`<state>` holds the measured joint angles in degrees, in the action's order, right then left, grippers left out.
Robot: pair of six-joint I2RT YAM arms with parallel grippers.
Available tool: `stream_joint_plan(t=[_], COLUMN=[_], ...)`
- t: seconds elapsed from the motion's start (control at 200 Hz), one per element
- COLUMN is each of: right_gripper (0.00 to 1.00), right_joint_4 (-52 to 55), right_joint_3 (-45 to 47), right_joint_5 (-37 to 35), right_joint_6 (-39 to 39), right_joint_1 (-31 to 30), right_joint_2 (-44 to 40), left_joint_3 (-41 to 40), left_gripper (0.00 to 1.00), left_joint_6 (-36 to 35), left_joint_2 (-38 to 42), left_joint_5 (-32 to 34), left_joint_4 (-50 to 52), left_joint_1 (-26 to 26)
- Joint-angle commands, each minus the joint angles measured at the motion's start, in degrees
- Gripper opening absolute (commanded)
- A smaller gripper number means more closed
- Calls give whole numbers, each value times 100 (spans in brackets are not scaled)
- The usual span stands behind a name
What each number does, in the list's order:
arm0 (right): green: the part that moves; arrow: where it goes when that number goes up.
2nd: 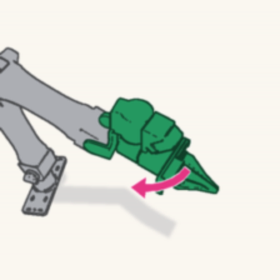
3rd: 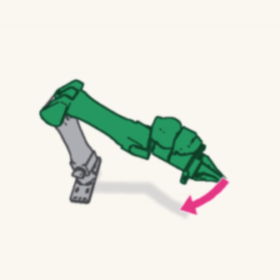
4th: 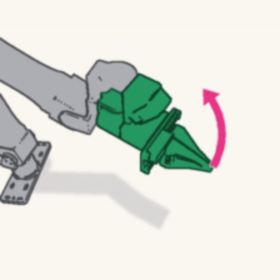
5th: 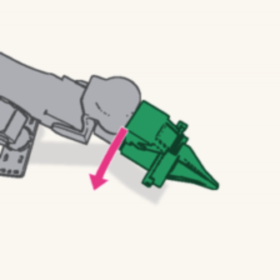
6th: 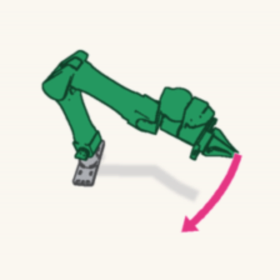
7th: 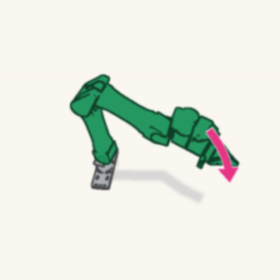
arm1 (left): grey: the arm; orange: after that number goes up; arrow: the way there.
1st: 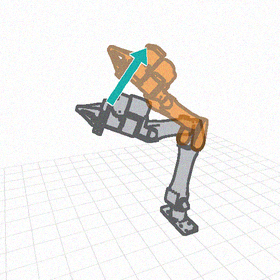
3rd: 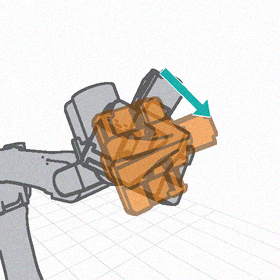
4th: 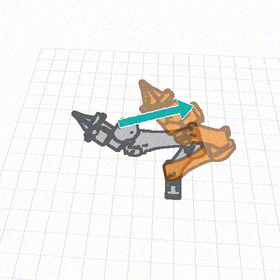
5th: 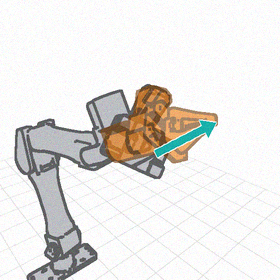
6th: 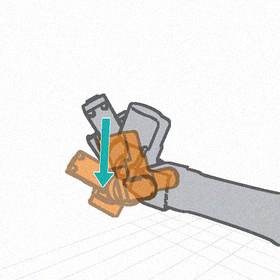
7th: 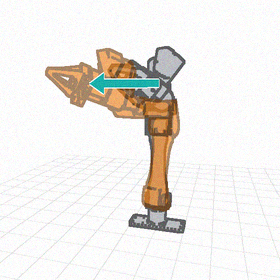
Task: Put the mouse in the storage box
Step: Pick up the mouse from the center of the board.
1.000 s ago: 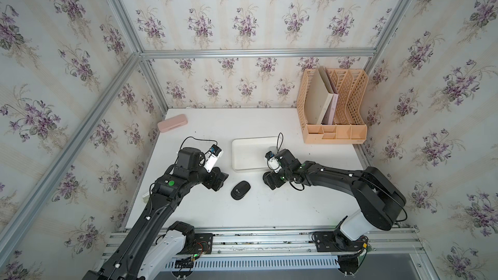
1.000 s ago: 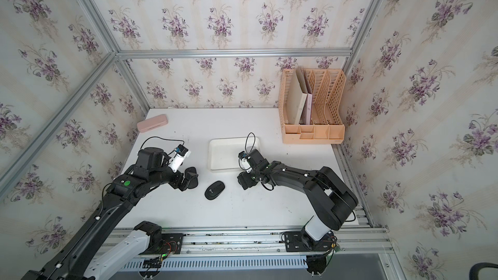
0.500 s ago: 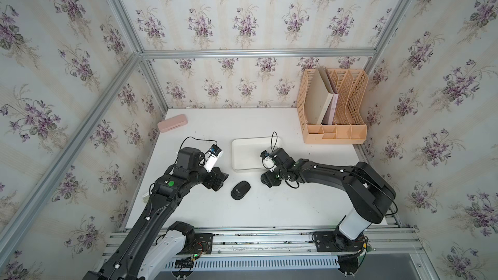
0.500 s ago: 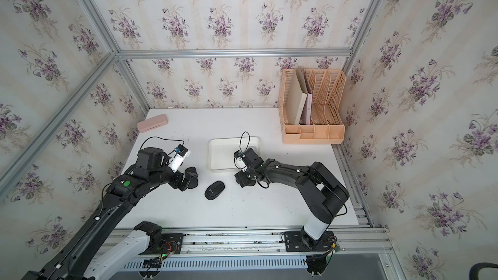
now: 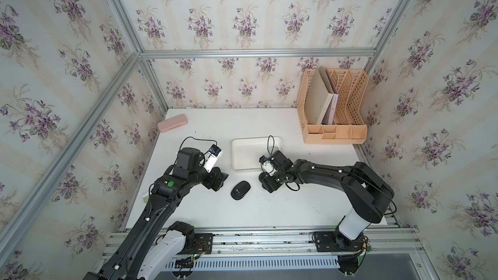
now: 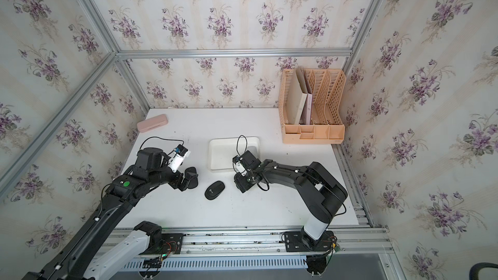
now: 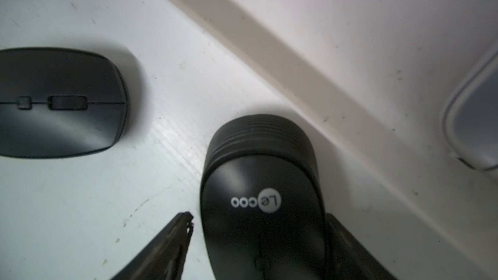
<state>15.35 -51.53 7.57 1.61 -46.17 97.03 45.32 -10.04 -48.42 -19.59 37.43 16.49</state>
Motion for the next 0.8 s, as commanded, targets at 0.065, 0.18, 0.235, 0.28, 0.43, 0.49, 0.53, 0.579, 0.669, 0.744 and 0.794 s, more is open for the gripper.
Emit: stream_joint_plan(t=[0.065, 0.18, 0.235, 0.28, 0.43, 0.49, 0.53, 0.579, 0.669, 0.744, 0.794], right_gripper=[80, 81, 81, 81, 79, 77, 74, 71, 66, 64, 61], right_joint_4=[23, -68, -81, -31, 17, 45, 57, 90, 138, 171, 200], right_joint_3=[-84, -171, -236, -316, -432, -447, -454, -447, -436, -441, -460], right_joint_5=[-81, -271, -306, -358, -508, -568, -602, -625, -593, -593, -545], right_joint_6=[288, 443, 467, 472, 463, 450, 438, 437, 437, 453, 455], right_joint_1=[-31, -32, -42, -73, -153, -155, -164, -173, -190, -208, -208], right_joint_2=[-9, 36, 109, 191, 311, 325, 325, 325, 291, 242, 198], left_joint_3=[-5, 2, 3, -6, -5, -4, 3, -2, 1, -2, -3], left_gripper=[99, 99, 99, 99, 99, 99, 99, 99, 99, 99, 99], left_joint_6=[-13, -15, -6, -6, -4, -5, -7, -12, -10, -6, -6], left_joint_2=[18, 24, 9, 16, 13, 17, 16, 8, 13, 20, 17], left_joint_5=[-55, -52, -62, -59, -45, -44, -45, -44, -63, -62, -53], left_joint_4=[-79, -85, -80, -87, -86, -86, -88, -87, -97, -92, -89], left_joint_1=[-2, -4, 0, -3, -5, 2, -5, -5, 0, 2, -5])
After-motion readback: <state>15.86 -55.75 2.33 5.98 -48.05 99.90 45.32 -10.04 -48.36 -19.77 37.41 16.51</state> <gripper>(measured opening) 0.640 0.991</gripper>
